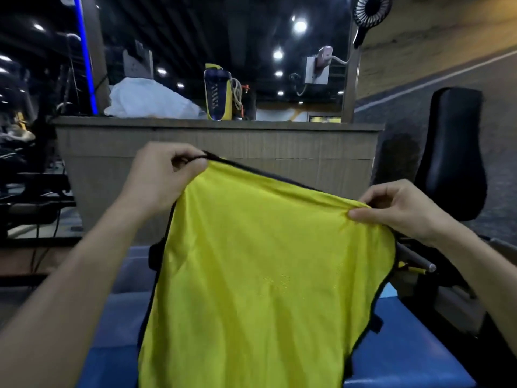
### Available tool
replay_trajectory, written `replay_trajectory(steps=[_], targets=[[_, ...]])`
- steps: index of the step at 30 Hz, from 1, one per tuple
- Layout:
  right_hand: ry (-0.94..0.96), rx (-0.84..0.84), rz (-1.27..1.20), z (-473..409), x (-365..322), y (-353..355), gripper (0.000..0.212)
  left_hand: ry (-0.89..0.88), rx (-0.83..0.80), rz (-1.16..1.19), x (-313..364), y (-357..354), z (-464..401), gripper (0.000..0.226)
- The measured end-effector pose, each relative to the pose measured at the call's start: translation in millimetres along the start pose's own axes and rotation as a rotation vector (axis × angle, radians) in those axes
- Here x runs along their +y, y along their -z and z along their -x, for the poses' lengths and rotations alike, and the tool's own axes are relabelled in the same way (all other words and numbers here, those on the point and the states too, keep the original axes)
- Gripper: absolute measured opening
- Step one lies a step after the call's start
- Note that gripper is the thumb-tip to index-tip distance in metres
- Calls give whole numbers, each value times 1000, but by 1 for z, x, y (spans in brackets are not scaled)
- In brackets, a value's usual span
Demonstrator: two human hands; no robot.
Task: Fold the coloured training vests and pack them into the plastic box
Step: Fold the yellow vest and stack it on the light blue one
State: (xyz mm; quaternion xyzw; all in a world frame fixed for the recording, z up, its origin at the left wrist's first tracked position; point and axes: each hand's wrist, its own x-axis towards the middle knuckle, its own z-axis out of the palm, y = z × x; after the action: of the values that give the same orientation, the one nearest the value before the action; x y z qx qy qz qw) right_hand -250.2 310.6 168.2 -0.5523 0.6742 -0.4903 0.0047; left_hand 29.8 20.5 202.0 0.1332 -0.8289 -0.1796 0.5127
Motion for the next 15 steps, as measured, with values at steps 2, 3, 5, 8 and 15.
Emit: replay_trajectory(steps=[2,3,5,8,15], targets=[[5,-47,52,-3,6,-4,38,43,11,-83,-17,-5,3,8],[-2,-80,63,-3,10,-8,40,79,26,-100,-25,-7,3,9],[-11,-156,79,0,21,-20,40,129,60,-116,-37,-13,5,12],[5,-211,69,8,44,-40,34,179,87,-120,-52,-23,10,16],[-74,-146,-186,18,78,-61,13,206,-42,-95,-89,-41,26,20]])
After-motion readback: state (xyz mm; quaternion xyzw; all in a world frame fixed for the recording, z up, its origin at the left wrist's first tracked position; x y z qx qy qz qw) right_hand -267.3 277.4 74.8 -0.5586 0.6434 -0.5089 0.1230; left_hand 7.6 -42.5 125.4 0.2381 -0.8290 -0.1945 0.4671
